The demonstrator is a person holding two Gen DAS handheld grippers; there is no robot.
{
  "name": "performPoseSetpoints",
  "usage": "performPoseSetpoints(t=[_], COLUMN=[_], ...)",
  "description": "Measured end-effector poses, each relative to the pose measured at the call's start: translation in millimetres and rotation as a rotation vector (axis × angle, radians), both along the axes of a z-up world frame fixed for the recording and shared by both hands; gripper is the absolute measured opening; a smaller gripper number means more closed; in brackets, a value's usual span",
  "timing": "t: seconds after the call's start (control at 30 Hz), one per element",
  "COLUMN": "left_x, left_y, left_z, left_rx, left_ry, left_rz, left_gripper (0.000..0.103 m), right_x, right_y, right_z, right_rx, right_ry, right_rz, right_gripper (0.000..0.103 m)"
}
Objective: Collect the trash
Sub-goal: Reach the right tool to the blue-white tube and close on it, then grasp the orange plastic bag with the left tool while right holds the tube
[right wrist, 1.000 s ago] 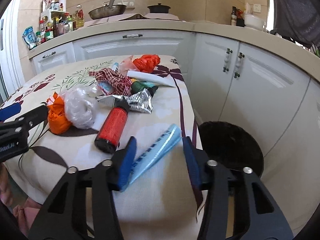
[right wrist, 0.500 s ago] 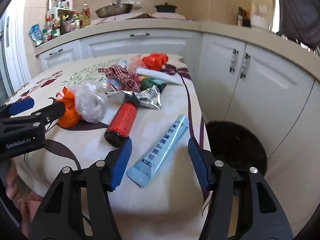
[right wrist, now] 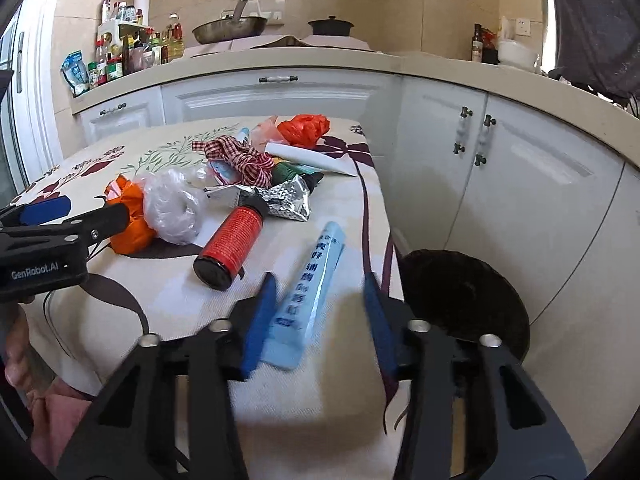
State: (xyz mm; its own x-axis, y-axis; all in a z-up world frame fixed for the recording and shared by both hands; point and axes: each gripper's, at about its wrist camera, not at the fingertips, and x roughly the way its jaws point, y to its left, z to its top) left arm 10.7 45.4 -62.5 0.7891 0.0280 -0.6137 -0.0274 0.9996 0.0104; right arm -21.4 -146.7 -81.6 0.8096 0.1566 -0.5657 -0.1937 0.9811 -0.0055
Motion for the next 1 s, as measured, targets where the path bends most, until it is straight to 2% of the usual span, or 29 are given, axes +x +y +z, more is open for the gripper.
performPoseSetpoints(t=[0.03,0.6,0.63,0.67,0.7,1.0], left_x=[0,1,1,1,1,-8], left_y=[0,-10,-10,-10,-11,-12], left_z=[0,0,0,0,0,1], left_rx=[-0.001,0.024,0.024,0.024,0.023,0.024], left_ry=[0.000,-0.041,-0.042,-0.045,-0.044,-0.068], left_rz=[0.001,-0.020,-0.022,-0.029,-0.039,-0.060], left_gripper=[0.097,0.094,0.088,0.073,0.069,0.067], right_x=[1,2,2,2,3,3], right_y=[-1,-9,-10,-10,-10,-12], right_z=[0,0,0,0,0,0], right_rx=[0.009,0.049,0.052,0.053,0.055,0.063], right_ry=[0.003,0.000,0.000,0.000,0.000,0.001], right_rz=[0.000,0.006,0.006,0.006,0.006,0.005], right_gripper=[0.019,0.019,0.019,0.019,0.019,0.019])
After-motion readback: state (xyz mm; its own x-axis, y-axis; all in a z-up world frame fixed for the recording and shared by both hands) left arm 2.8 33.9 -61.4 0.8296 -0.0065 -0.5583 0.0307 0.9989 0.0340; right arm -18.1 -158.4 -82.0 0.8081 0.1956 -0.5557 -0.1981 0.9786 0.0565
